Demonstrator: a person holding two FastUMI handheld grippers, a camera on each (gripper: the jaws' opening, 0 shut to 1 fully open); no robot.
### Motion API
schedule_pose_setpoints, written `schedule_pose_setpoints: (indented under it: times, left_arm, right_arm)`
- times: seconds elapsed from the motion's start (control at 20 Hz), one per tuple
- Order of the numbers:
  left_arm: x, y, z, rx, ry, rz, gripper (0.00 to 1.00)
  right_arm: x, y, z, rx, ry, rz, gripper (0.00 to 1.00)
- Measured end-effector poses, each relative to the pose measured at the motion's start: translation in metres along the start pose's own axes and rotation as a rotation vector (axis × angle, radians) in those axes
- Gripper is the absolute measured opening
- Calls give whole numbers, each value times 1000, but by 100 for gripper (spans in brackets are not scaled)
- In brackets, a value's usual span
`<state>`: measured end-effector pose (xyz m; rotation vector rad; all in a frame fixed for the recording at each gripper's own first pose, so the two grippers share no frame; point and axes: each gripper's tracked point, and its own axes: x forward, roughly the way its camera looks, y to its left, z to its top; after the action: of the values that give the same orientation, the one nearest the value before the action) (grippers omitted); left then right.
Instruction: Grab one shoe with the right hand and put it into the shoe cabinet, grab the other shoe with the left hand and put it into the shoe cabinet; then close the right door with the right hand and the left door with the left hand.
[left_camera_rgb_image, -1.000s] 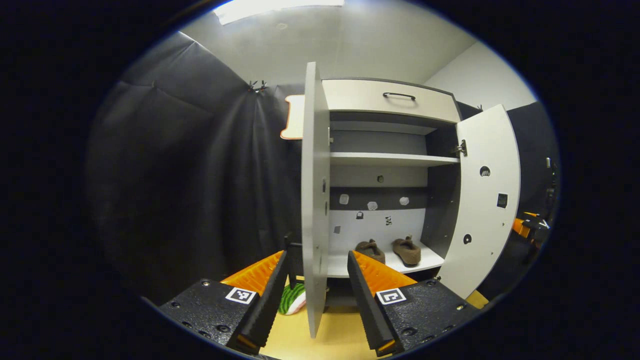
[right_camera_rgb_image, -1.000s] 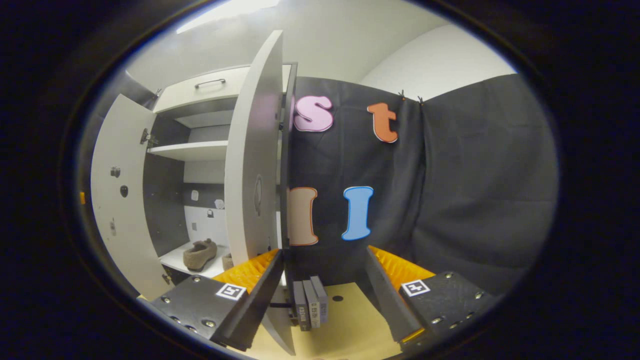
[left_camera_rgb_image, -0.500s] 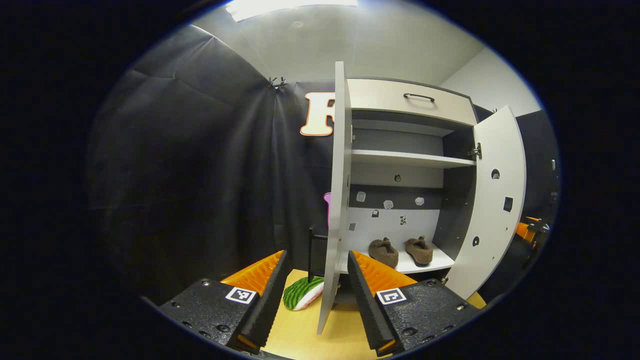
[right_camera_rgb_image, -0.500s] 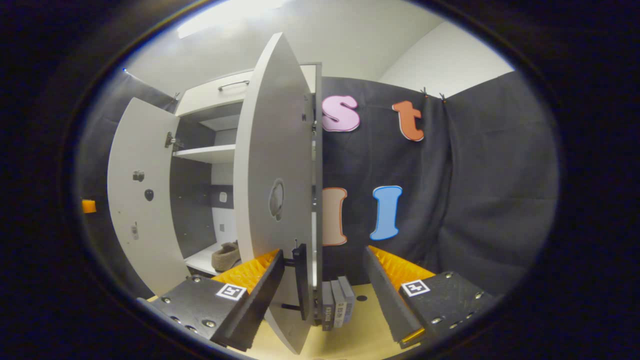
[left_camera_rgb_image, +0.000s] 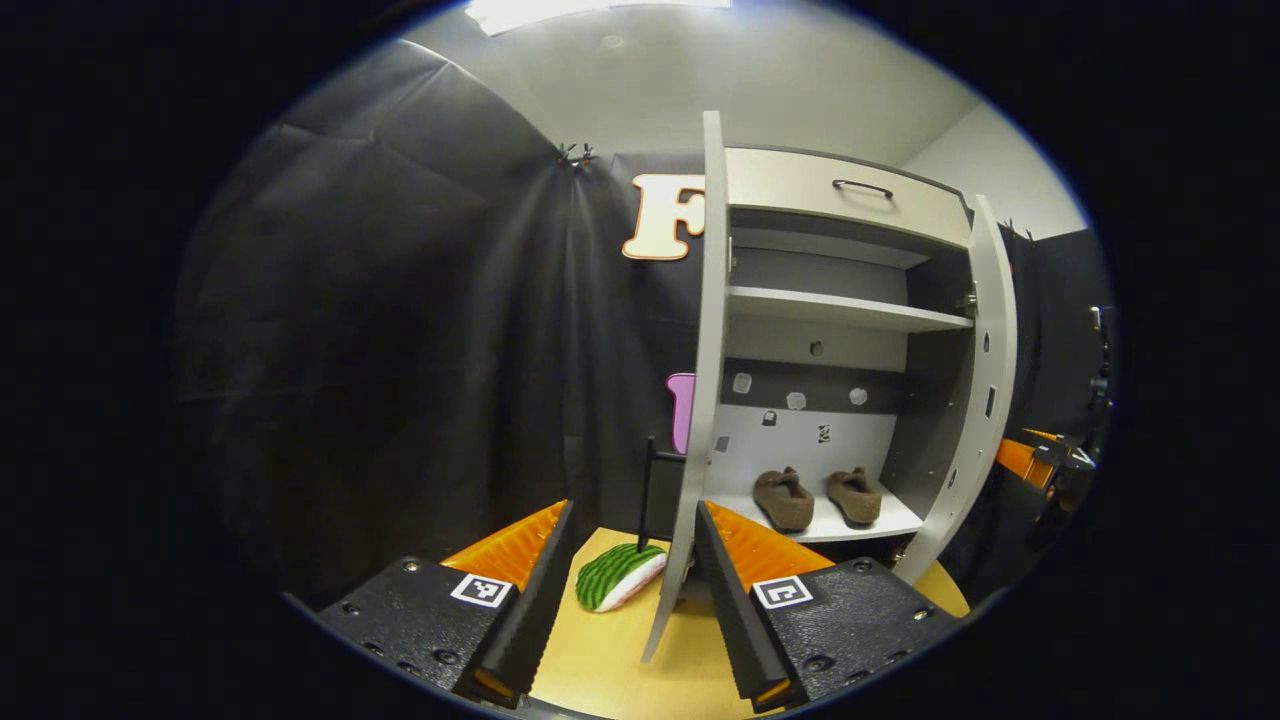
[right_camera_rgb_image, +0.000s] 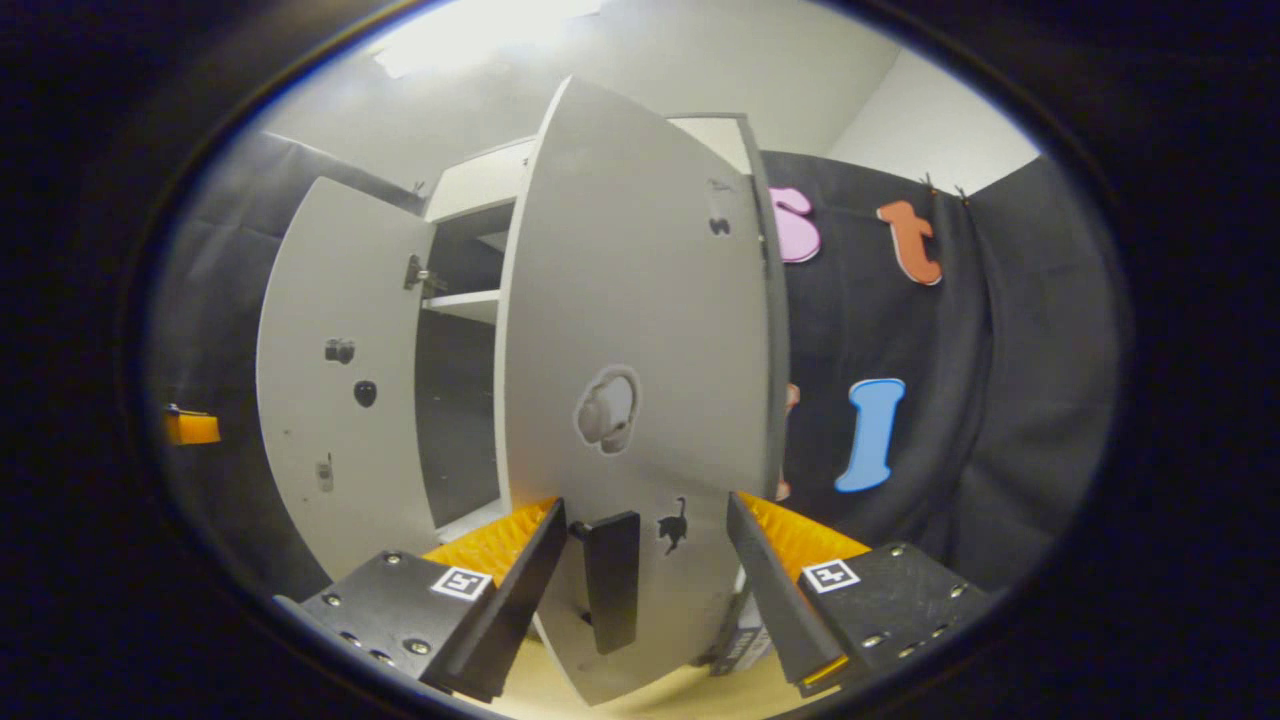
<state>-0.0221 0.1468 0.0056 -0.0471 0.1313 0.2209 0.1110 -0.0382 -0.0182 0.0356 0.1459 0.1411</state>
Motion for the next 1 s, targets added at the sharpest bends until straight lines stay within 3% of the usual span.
schedule_pose_setpoints:
  times: [0.05, 0.1, 0.2, 0.25, 0.45, 0.6, 0.65, 1.0]
  left_arm:
    - [1, 7, -2, -4, 5, 8, 73]
    - [3, 12, -4, -5, 10, 18, 73]
    - [-2, 25, -10, -4, 20, 43, 73]
    - [-3, 30, -11, -6, 23, 55, 73]
    - [-7, 49, -13, -21, 30, 89, 73]
    - [-9, 56, -16, -39, 36, 97, 73]
    - [-7, 58, -17, -42, 39, 98, 73]
    - [9, 70, -19, -40, 30, 112, 73]
  right_arm:
    - [6, 8, 1, 5, -4, 14, 93]
    - [11, 16, 4, 7, -10, 27, 97]
    - [18, 31, 7, 11, -21, 50, 93]
    - [20, 36, 7, 12, -22, 59, 97]
    - [27, 52, 8, 24, -18, 91, 97]
    - [26, 59, 8, 32, -13, 107, 92]
    - [27, 62, 9, 37, -12, 110, 97]
    - [20, 70, 10, 51, -6, 134, 97]
